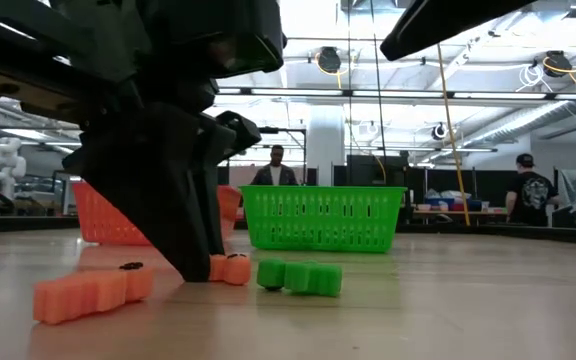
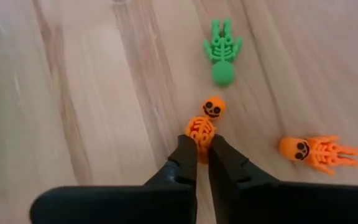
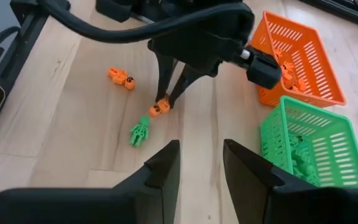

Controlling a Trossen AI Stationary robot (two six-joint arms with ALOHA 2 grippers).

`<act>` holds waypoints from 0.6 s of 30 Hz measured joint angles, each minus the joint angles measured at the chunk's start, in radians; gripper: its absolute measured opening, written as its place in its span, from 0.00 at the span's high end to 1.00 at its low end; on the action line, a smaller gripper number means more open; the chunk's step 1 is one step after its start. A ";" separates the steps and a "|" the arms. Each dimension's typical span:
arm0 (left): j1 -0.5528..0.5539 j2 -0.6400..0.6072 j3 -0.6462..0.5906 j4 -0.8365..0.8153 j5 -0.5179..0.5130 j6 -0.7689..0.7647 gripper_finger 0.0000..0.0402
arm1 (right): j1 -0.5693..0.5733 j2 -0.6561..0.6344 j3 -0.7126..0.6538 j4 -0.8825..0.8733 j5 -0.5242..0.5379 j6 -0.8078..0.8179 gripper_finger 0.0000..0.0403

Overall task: Sort Halloween decoration
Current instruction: Put the orange skeleton toy into the orange bin

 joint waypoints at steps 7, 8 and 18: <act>-0.045 -0.047 -0.001 -0.028 -0.058 -0.075 0.99 | 0.009 0.000 0.000 -0.002 -0.001 0.063 0.74; -0.055 -0.065 0.001 -0.023 -0.075 -0.089 0.99 | 0.013 0.000 0.000 -0.002 -0.001 0.070 0.74; -0.175 -0.234 0.007 -0.013 -0.493 -0.022 1.00 | 0.051 0.000 0.000 -0.011 0.022 0.193 0.74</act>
